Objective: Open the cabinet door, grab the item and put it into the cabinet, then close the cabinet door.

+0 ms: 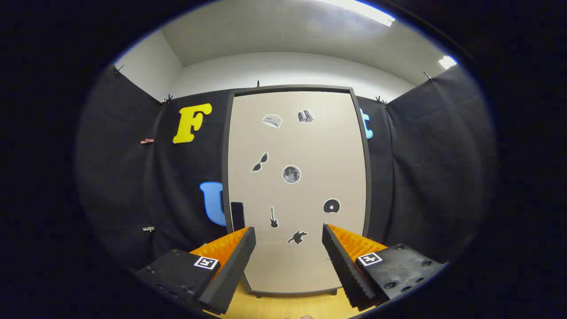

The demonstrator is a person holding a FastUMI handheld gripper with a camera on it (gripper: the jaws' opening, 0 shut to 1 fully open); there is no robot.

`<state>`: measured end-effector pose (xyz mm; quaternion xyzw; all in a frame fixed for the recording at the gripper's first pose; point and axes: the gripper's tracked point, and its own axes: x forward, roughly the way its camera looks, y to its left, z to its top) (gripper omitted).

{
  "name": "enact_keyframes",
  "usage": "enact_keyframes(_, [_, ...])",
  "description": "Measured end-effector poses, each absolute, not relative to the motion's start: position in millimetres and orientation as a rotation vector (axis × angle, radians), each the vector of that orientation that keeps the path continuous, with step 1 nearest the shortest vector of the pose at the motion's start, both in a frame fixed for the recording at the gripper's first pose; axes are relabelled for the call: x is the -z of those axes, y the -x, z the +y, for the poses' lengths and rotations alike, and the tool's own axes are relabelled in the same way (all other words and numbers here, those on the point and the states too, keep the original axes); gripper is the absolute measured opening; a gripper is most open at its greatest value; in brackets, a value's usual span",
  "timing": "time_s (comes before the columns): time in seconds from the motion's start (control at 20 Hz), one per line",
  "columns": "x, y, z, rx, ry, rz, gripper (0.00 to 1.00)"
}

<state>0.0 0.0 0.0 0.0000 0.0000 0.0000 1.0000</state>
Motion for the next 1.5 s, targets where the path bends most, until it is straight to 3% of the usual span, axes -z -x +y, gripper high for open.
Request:
enact_keyframes(1.05, [20.1, -7.6, 5.2, 0.014, 0.008, 0.062, 0.97])
enact_keyframes(1.5, [33.5, -28.1, 57.4, -0.063, -0.012, 0.076, 0.97])
